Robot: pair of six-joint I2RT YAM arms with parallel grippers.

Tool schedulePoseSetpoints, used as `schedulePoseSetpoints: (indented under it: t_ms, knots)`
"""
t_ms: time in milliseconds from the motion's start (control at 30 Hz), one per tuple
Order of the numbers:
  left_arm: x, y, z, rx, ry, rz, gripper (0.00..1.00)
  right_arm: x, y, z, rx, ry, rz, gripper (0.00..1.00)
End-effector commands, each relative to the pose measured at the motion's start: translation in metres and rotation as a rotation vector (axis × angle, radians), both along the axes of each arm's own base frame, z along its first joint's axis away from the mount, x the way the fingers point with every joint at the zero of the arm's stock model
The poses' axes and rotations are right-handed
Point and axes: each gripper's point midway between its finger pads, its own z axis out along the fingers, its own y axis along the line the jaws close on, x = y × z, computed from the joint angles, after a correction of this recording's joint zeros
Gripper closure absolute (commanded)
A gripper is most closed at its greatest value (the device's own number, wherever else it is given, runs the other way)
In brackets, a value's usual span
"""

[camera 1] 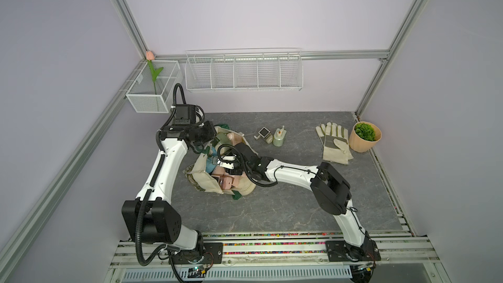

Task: Take out the pencil sharpeners from the tote bags
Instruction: Pick up the pencil sharpener from the canvas bag, then place the pencil sharpener at the center of the board.

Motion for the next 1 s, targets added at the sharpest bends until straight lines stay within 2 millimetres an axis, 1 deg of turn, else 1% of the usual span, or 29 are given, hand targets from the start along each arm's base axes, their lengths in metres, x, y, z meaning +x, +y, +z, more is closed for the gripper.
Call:
schedulePoseSetpoints:
  t_ms: [0, 133, 333, 400, 500, 567, 667, 700, 800, 967]
  knots:
    - [-0.009, 0.002, 0.007, 0.002, -0.006, -0.003, 1.00, -0.012, -0.006, 0.058, 0.148, 0.039, 0.023, 0.67]
    - [-0.008, 0.002, 0.007, 0.000, -0.005, -0.003, 1.00, -0.023, -0.013, 0.086, 0.233, 0.076, 0.035, 0.71]
    - [-0.008, 0.003, 0.007, 0.003, -0.004, 0.001, 1.00, -0.033, -0.029, 0.117, 0.341, 0.146, 0.035, 0.72]
    - [-0.008, 0.003, 0.006, 0.003, -0.004, 0.001, 1.00, -0.034, -0.038, 0.128, 0.375, 0.159, 0.024, 0.72]
    - [-0.008, 0.003, 0.006, 0.005, -0.004, 0.002, 1.00, -0.031, -0.059, 0.142, 0.417, 0.160, -0.017, 0.72]
    - [-0.008, 0.004, 0.006, 0.005, -0.004, 0.004, 1.00, -0.023, -0.079, 0.151, 0.457, 0.155, -0.065, 0.72]
    - [-0.008, 0.004, 0.007, 0.004, -0.006, 0.002, 1.00, 0.000, -0.117, 0.159, 0.519, 0.146, -0.184, 0.72]
    - [-0.008, 0.003, 0.007, 0.003, -0.005, 0.002, 1.00, 0.010, -0.131, 0.158, 0.532, 0.141, -0.238, 0.72]
    - [-0.008, 0.003, 0.007, 0.002, -0.006, 0.001, 1.00, 0.041, -0.170, 0.148, 0.546, 0.129, -0.402, 0.72]
    - [-0.008, 0.004, 0.008, 0.000, -0.009, 0.003, 1.00, 0.088, -0.230, 0.123, 0.604, 0.144, -0.648, 0.72]
